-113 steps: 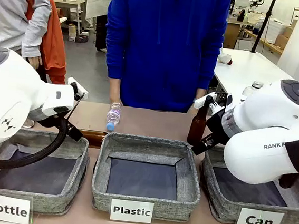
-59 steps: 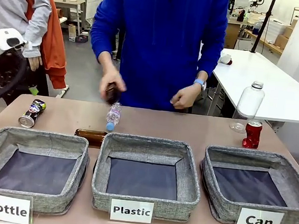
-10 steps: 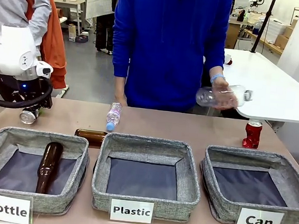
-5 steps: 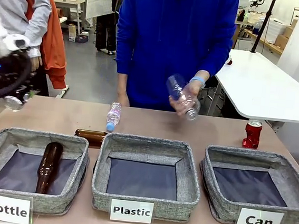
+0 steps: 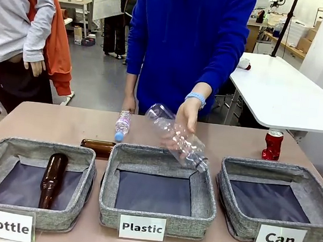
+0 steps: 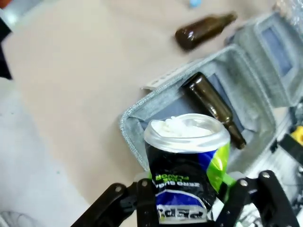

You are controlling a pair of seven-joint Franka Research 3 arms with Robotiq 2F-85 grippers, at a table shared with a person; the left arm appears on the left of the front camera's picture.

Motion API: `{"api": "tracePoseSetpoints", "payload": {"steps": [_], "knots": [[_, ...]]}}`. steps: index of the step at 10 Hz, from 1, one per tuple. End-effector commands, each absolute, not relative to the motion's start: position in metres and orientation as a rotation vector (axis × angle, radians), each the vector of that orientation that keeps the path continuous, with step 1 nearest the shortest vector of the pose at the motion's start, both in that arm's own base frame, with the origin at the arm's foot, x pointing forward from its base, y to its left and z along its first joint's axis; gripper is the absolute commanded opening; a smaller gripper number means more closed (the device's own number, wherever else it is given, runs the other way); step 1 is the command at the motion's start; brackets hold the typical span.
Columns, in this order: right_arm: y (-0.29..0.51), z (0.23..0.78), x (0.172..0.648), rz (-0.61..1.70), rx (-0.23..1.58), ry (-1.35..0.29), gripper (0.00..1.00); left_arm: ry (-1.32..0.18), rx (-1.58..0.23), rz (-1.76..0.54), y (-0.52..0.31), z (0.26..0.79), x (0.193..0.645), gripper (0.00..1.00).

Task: Sort the can waste into the basket.
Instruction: Pick up the can waste from the table and place it in the right Fabric basket.

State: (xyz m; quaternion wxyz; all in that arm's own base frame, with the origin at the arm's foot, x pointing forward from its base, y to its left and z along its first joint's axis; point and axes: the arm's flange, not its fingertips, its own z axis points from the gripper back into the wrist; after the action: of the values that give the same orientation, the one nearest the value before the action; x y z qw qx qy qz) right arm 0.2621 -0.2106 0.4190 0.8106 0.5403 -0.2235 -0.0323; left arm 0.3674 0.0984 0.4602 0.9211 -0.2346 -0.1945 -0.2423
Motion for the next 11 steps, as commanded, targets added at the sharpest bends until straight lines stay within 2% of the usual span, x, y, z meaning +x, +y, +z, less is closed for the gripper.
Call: {"api": "tracePoseSetpoints", "payload": {"steps": [1, 4, 5, 6, 9, 11], "knots": [[-0.211, 0.42, 0.264, -0.049, 1.171, -0.509, 1.0, -0.347, -0.427, -0.519, 0.086, 0.462, 0.377, 0.0], [-0.211, 0.42, 0.264, -0.049, 1.171, -0.509, 1.0, -0.347, -0.427, -0.519, 0.086, 0.462, 0.377, 0.0], [-0.211, 0.42, 0.264, -0.049, 1.171, -0.509, 1.0, -0.37, -0.456, -0.522, 0.09, 0.458, 0.373, 0.38], [-0.211, 0.42, 0.264, -0.049, 1.171, -0.509, 1.0, -0.399, -0.571, -0.633, 0.039, 0.472, 0.363, 0.38], [-0.211, 0.42, 0.264, -0.049, 1.171, -0.509, 1.0, -0.385, -0.473, -0.972, -0.116, 0.517, 0.343, 0.38], [-0.211, 0.42, 0.264, -0.049, 1.171, -0.509, 1.0, -0.359, -0.408, -0.997, -0.151, 0.513, 0.348, 0.38]]}}
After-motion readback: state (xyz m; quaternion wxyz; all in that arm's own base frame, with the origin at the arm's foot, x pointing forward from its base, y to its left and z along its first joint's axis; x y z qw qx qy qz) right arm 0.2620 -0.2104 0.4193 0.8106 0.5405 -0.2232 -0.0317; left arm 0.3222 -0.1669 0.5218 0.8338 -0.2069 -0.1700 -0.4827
